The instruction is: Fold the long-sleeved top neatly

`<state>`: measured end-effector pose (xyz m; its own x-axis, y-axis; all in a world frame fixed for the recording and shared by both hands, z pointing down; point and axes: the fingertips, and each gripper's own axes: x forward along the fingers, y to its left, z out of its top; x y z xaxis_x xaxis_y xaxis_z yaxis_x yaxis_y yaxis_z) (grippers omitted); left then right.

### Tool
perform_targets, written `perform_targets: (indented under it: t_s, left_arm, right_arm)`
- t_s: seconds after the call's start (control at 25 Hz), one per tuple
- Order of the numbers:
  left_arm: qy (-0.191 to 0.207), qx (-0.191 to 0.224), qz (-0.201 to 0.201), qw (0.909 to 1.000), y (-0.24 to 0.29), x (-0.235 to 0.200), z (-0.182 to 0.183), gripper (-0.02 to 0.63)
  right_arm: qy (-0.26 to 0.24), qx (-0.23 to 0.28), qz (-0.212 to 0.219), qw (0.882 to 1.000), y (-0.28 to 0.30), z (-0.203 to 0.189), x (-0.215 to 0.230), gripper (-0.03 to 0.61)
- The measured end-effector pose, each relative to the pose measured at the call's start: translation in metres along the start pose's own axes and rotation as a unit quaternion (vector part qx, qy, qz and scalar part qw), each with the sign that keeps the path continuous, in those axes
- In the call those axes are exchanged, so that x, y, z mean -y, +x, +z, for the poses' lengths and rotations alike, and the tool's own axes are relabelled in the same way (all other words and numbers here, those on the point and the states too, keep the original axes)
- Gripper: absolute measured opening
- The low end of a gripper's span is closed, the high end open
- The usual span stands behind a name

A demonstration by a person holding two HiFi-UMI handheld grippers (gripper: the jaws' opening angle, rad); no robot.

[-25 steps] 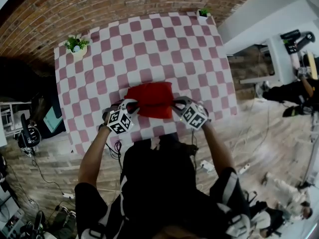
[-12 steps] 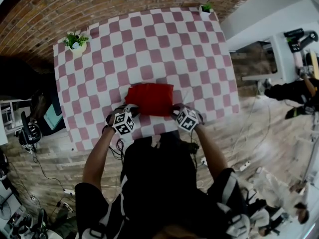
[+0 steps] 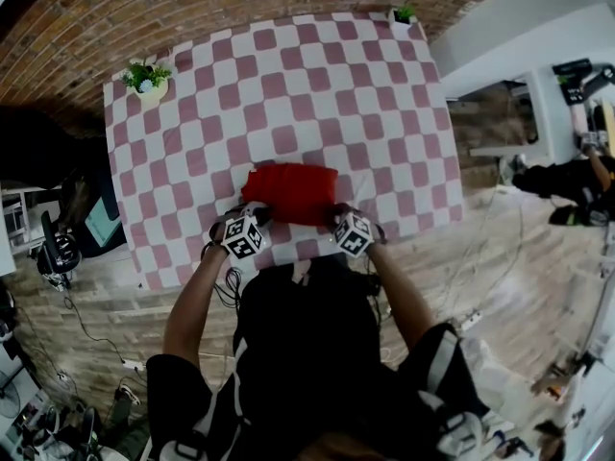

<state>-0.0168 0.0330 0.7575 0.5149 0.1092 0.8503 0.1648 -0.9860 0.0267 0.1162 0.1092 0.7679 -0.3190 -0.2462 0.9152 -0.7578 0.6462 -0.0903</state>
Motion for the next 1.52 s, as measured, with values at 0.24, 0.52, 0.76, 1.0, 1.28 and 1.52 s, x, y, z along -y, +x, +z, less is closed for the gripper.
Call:
perform_targets:
  t_s: [0.24,0.52,0.76,1.0,1.28,1.52]
  left_arm:
    - [-0.086,0.025,-0.03,0.9955,-0.011,0.009,0.009,0.101]
    - [-0.169,0.12,-0.027,0.9779,-0.069,-0.026,0.051,0.156]
    - [-0.236,0.112,0.028,0.9648,-0.071,-0.089,0.06,0.156]
    - [-0.299,0.047,0.008,0.9531,-0.03,-0.122,0.05,0.156]
    - [-0.346,0.017,-0.023,0.9378,-0.01,-0.129,0.041,0.034]
    - [-0.363,0.022,-0.006,0.9316,-0.02,-0.138,0.036,0.018]
  right_arm:
    - [0.026,0.023,0.008,0.999,-0.013,0.007,-0.002,0.065]
    - [0.064,0.095,0.015,0.993,-0.058,0.032,0.006,0.129]
    - [0.124,0.144,-0.023,0.982,-0.091,0.066,0.049,0.13]
    - [0.191,0.123,-0.035,0.973,-0.073,0.075,0.09,0.13]
    - [0.21,0.077,-0.029,0.974,-0.045,0.067,0.102,0.13]
    - [0.215,0.052,-0.005,0.975,-0.036,0.067,0.09,0.109]
